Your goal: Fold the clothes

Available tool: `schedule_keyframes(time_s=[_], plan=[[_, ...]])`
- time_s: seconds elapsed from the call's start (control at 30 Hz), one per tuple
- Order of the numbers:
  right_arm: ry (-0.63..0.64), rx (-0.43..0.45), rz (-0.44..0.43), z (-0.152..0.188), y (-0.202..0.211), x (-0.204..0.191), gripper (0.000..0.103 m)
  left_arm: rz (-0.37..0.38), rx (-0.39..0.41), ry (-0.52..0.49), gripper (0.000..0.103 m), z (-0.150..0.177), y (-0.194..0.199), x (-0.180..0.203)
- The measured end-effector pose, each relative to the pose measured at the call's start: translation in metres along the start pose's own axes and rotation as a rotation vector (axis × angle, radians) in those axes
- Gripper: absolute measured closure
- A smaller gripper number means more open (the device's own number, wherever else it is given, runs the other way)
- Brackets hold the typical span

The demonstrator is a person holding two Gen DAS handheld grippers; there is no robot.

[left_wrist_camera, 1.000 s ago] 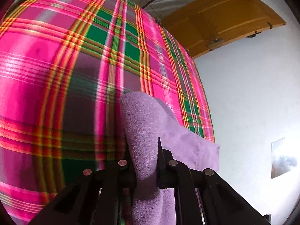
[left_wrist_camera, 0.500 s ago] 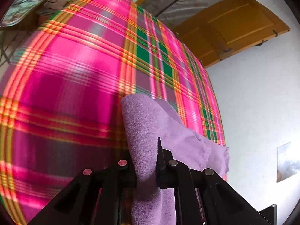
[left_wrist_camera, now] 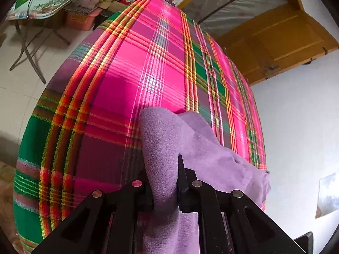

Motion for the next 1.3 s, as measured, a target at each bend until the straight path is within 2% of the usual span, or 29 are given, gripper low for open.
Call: schedule_keyframes(time_s=[0.1,0.27,0.5,0.57,0.63,0.7,0.87,1.07,1.2,1.3], plan=[[-0.022,-0.018,0.002,0.000,-0.001,0.005,0.087,-0.021,-0.002,-0.005,0.083,0.000,0.003,0.000],[-0.010,-0.012,0.026,0.002,0.007,0.005,0.073,-0.076,0.043,-0.001,0.077,-0.003,0.024,-0.006],[-0.046,0.089,0.067,-0.004,0.051,0.015,0.069,-0.124,0.163,0.017,0.076,-0.001,0.065,-0.001],[-0.063,0.125,0.099,-0.005,0.067,0.024,0.068,-0.149,0.205,-0.001,0.072,0.003,0.078,0.007],[-0.089,0.159,0.153,-0.005,0.085,0.040,0.068,-0.150,0.257,-0.023,0.072,0.006,0.086,0.021],[-0.119,0.184,0.210,-0.002,0.103,0.055,0.068,-0.131,0.254,-0.048,0.072,0.013,0.083,0.042],[-0.203,0.210,0.477,0.022,0.164,0.118,0.068,-0.090,0.232,-0.153,0.072,0.032,0.067,0.088],[-0.317,0.179,0.805,0.069,0.235,0.179,0.068,0.015,0.125,-0.254,0.072,0.067,0.025,0.147],[-0.290,0.150,0.937,0.087,0.265,0.196,0.068,0.078,0.031,-0.260,0.072,0.093,-0.009,0.172],[-0.290,0.154,0.971,0.097,0.282,0.201,0.068,0.105,-0.026,-0.282,0.072,0.112,-0.030,0.188]])
Point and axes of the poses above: each gripper's, at about its wrist camera, not at the fingertips, and y roughly against the way its jaws point, x to its right, z to its underside, the point moved 5 cm from there along -y, roughly the way its jaws point, and after that the axes turned 15 degrees about x, right-handed, at the moved point
